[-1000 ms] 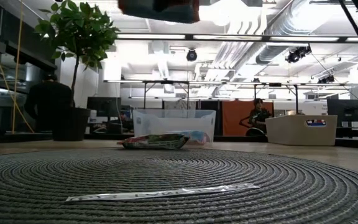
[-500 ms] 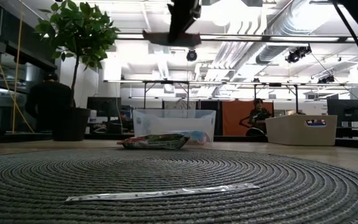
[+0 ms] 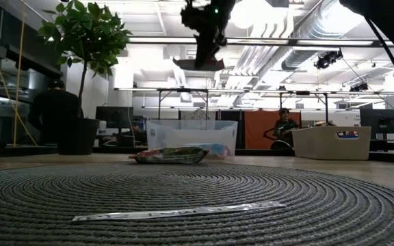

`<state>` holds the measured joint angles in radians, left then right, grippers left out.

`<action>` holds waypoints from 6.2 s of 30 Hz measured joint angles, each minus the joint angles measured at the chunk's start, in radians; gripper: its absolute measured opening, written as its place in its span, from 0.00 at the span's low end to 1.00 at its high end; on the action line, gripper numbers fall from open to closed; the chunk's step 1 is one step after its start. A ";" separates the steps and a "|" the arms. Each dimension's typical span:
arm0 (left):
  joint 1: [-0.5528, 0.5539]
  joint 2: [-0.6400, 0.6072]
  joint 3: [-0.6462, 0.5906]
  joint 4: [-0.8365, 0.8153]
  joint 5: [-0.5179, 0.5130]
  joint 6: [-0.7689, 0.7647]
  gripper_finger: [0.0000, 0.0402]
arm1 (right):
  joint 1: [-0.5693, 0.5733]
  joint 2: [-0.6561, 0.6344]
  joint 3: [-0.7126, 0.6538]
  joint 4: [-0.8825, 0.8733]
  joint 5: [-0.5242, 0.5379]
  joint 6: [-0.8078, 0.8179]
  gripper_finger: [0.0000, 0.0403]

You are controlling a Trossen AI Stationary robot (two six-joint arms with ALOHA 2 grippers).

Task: Pick and place Granola Bars by type
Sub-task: Put the red granola bar into the transparent bin

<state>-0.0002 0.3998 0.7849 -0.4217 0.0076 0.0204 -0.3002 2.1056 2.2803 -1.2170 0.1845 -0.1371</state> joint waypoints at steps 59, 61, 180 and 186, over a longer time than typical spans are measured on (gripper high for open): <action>0.000 0.000 0.000 0.000 0.000 0.000 0.00 | -0.026 -0.006 -0.508 0.387 -0.316 0.101 0.41; 0.000 0.000 0.000 0.000 0.000 0.000 0.00 | -0.029 -0.007 -0.454 0.355 -0.293 0.080 0.41; 0.000 0.000 0.000 0.000 0.000 0.000 0.00 | 0.321 0.134 -0.346 0.275 -0.220 0.143 0.23; 0.000 0.000 0.000 0.000 0.000 0.000 0.00 | 0.332 0.129 -0.351 0.281 -0.229 0.163 0.22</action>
<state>-0.0002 0.3996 0.7849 -0.4221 0.0078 0.0205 0.0320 2.2345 1.9297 -0.9358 -0.0443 0.0261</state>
